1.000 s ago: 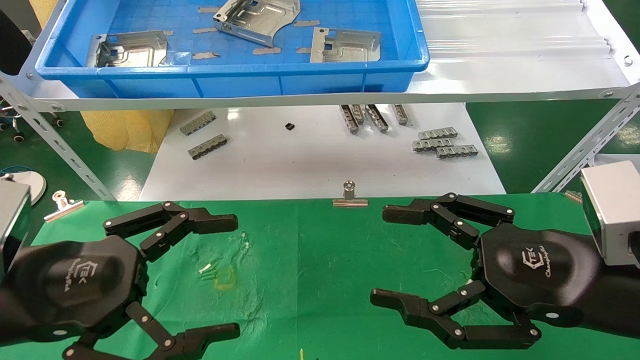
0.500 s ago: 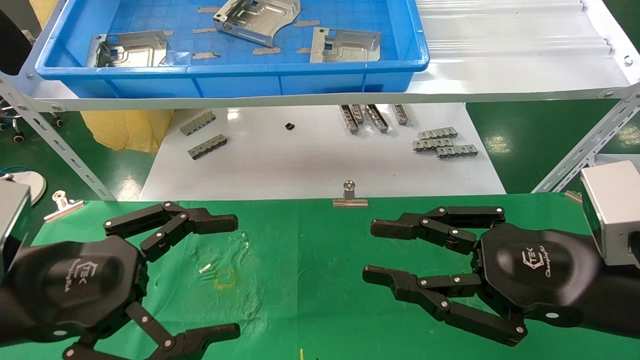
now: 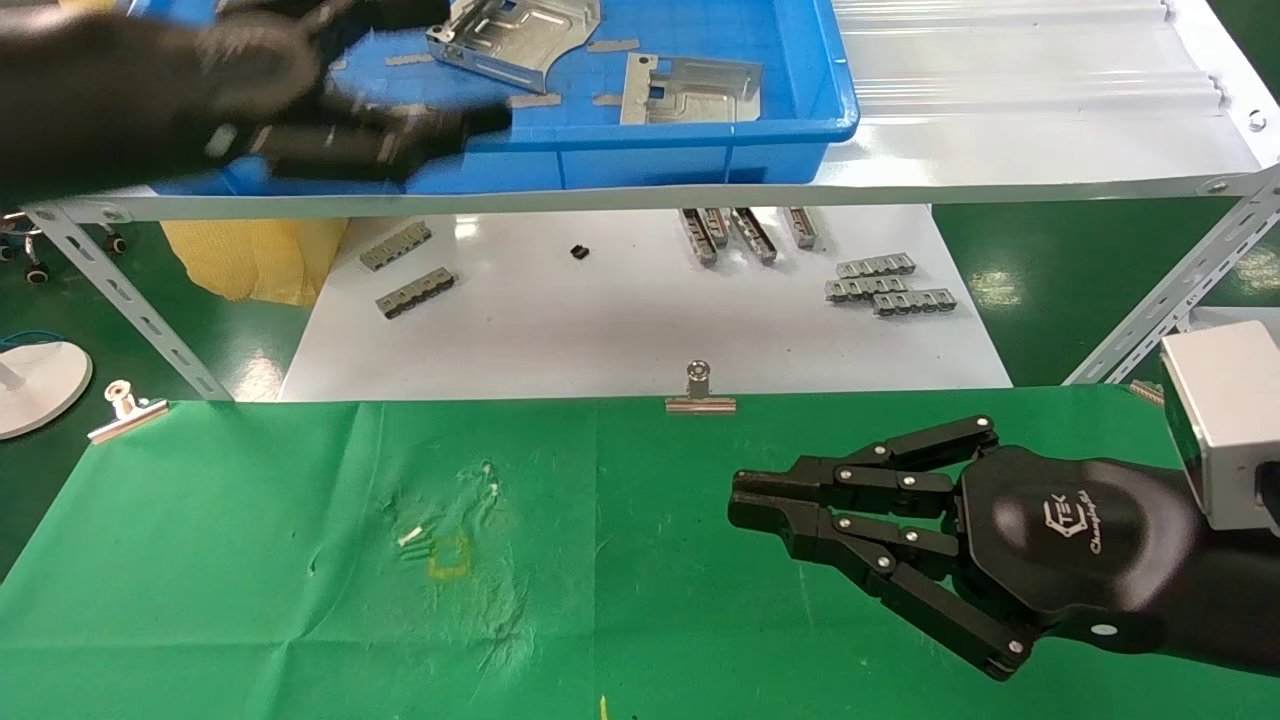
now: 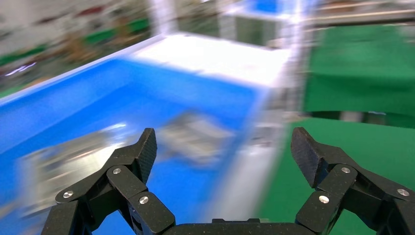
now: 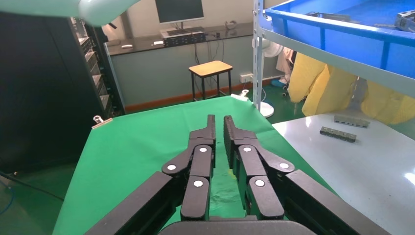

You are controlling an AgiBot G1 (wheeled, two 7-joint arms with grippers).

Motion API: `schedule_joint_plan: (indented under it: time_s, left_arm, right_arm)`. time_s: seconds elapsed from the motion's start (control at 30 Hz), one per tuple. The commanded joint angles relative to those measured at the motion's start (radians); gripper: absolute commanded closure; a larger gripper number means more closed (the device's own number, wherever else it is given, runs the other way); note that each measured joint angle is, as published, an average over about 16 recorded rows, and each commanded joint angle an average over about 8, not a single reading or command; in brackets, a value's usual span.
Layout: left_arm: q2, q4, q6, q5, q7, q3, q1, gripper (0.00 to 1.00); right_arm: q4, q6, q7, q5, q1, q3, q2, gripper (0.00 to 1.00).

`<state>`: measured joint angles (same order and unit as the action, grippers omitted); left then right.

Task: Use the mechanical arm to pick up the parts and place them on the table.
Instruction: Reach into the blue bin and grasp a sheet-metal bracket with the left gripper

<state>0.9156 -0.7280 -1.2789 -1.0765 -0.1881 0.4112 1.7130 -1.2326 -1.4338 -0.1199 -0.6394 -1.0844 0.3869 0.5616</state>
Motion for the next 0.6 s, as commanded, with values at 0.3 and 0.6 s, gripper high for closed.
schedule_joint_plan:
  time_s: [0.3,0.6]
  left_arm:
    - [0.264,0.501,0.350,-0.187,0.091,0.068,0.237,0.22]
    - [0.369,0.662,0.499,-0.227,0.132,0.089,0.300,1.00]
  right_arm:
    - [0.000,0.000,0.000,0.000,0.000,0.000,0.000,1.00]
    - [0.000,0.000,0.000,0.000,0.000,0.000,0.000,0.14]
